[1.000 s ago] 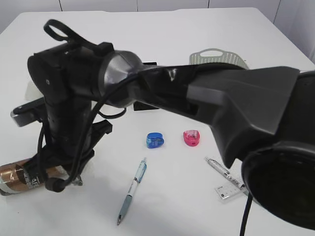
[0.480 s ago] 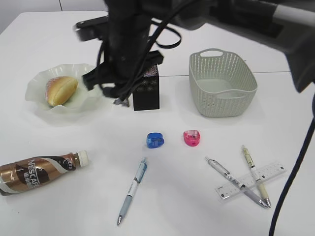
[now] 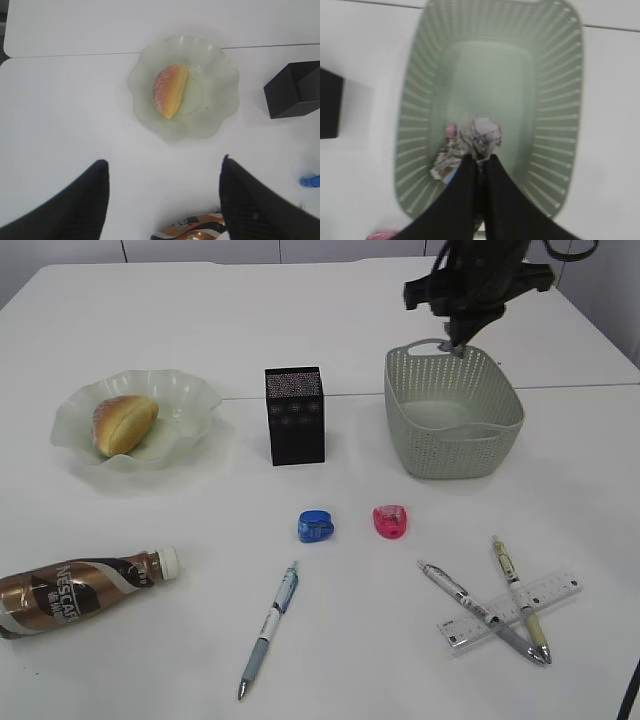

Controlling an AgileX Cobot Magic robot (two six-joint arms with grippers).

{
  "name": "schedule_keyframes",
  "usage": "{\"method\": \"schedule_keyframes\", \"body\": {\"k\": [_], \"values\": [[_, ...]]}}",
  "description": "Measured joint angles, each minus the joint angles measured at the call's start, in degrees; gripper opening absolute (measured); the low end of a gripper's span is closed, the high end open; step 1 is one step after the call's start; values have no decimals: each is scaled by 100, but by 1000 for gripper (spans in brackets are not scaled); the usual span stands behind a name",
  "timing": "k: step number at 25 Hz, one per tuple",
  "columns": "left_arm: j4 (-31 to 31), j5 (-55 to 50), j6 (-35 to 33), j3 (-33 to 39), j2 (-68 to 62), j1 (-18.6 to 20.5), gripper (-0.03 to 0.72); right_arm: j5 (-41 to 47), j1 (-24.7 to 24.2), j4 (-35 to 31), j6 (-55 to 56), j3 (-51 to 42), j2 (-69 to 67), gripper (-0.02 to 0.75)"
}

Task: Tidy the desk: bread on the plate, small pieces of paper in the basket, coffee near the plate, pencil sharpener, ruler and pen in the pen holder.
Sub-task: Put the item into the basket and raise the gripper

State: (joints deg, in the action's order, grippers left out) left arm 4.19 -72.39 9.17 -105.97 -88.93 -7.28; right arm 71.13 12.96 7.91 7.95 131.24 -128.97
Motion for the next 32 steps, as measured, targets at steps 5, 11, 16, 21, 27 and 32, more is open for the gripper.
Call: {"method": "schedule_keyframes", "body": {"k": [5,11,16,21,27,32], "values": [[0,0,0,0,0,0,504,21,-310,51,11,0,0,-3],[0,0,0,0,-23,0,504,21,-310,-199,11,0,-75,-2],[0,0,0,0,-23,0,504,21,-310,-250,11,0,-236,13],[0,0,0,0,-23,0,504,21,-310,-443,11,0,-245,216],[0,0,0,0,-23,0,503,21,-310,-542,11,0,-245,496],[0,0,-202,0,-23,0,501,21,-310,-564,11,0,-245,522]]}}
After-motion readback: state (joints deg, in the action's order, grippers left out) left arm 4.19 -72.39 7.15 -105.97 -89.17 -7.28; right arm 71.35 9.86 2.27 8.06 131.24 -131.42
